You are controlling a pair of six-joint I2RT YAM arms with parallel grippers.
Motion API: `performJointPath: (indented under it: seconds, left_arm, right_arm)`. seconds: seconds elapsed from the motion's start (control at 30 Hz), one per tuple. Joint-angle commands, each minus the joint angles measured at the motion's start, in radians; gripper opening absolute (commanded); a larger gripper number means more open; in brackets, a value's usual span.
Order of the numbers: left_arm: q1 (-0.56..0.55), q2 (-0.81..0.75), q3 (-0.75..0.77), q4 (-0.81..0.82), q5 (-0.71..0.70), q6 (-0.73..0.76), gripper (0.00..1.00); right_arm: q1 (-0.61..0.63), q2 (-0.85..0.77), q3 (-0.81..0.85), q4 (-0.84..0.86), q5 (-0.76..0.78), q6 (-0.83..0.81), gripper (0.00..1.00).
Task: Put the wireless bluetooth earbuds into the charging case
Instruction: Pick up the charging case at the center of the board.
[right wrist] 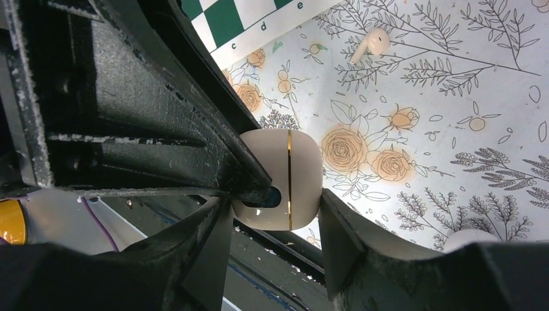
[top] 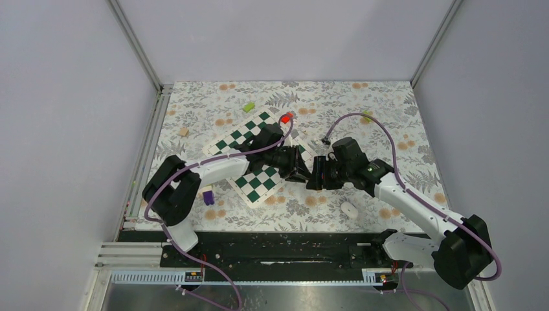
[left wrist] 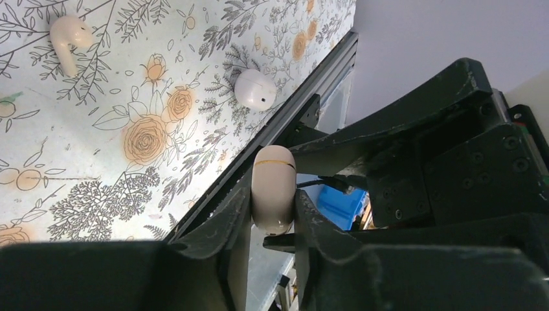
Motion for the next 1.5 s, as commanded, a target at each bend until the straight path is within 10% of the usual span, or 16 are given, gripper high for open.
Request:
performJointPath:
  seconds: [0.0, 0.17, 0.3, 0.8, 1.47]
  left_arm:
    - [-0.007, -0.001, 0.034, 0.012, 0.034, 0.018, 0.15]
    - [-0.002, -0.014, 0.032, 0.009, 0.030, 0.029, 0.00]
    - [0.035, -0.049, 0.012, 0.027, 0.053, 0.063, 0.00]
    - [0.128, -0.181, -0.019, 0.149, 0.205, 0.145, 0.00]
    - [0.128, -0.222, -0.024, 0.244, 0.240, 0.081, 0.00]
  right_arm:
    - [0.003, -0.030, 0.045, 0.026, 0.028, -0.009, 0.39]
    - [0.004, -0.058, 0.067, -0.018, 0.075, -0.029, 0.80]
    - [-0.023, -0.099, 0.131, -0.100, 0.110, -0.084, 0.90]
    - [-0.188, -0.165, 0.079, 0.094, -0.180, 0.121, 0.87]
    - [-0.188, -0.079, 0.057, 0.038, -0.111, 0.073, 0.84]
